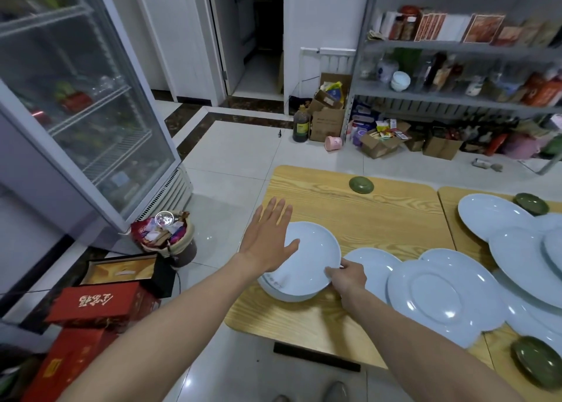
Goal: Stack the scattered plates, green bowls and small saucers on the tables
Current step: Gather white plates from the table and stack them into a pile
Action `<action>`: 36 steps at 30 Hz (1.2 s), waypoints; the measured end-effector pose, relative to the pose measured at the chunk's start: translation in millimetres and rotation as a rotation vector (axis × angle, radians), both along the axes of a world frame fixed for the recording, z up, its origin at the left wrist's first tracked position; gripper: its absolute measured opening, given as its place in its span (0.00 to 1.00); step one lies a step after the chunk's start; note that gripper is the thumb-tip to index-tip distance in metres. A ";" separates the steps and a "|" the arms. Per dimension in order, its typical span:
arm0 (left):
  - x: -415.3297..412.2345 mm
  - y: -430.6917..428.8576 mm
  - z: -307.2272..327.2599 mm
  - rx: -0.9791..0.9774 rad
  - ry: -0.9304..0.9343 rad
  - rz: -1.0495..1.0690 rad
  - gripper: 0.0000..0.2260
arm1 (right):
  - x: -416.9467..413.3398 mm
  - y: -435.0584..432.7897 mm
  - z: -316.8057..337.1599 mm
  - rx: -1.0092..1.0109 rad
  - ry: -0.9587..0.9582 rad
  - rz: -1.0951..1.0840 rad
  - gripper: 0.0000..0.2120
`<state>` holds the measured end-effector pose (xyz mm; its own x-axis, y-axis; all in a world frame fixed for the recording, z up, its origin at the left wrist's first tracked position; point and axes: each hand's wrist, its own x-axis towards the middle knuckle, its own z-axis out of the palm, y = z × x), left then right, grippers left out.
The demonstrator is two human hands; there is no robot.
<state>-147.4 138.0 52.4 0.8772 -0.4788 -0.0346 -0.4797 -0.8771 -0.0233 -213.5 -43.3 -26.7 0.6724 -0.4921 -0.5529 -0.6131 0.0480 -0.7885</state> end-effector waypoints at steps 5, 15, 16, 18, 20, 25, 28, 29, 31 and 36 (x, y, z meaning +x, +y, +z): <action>3.9 4.8 -5.5 0.031 0.000 -0.016 0.34 | 5.6 3.7 -6.9 -0.074 0.047 0.023 0.18; 10.9 -0.7 -14.2 -0.024 0.030 -0.036 0.32 | 15.2 4.7 -14.7 -0.123 0.089 0.007 0.19; 11.5 -1.8 -15.7 -0.035 0.036 -0.041 0.32 | 15.9 3.6 -15.6 -0.127 0.091 0.014 0.20; 12.3 -4.8 -17.8 -0.062 0.046 -0.052 0.31 | 14.9 1.8 -13.8 -0.152 0.098 0.055 0.20; 13.1 -8.9 -17.9 -0.082 0.053 -0.066 0.30 | 12.2 -1.4 -9.5 -0.240 0.105 0.162 0.23; 13.4 -26.8 -14.7 -0.118 0.065 -0.125 0.29 | 5.6 -24.6 12.6 -0.732 0.134 0.619 0.31; 11.2 -41.6 -17.2 -0.139 0.075 -0.171 0.29 | -2.9 -40.0 34.6 -1.024 0.124 0.776 0.31; 9.7 -47.1 -18.7 -0.139 0.074 -0.194 0.29 | -5.9 -45.1 40.7 -1.098 0.126 0.800 0.31; 5.3 -59.2 -21.3 -0.133 0.074 -0.243 0.29 | -11.7 -54.3 52.0 -1.198 0.123 0.821 0.31; -10.2 -94.3 -24.0 -0.159 0.063 -0.336 0.27 | -31.7 -79.1 70.2 -1.285 0.173 0.788 0.31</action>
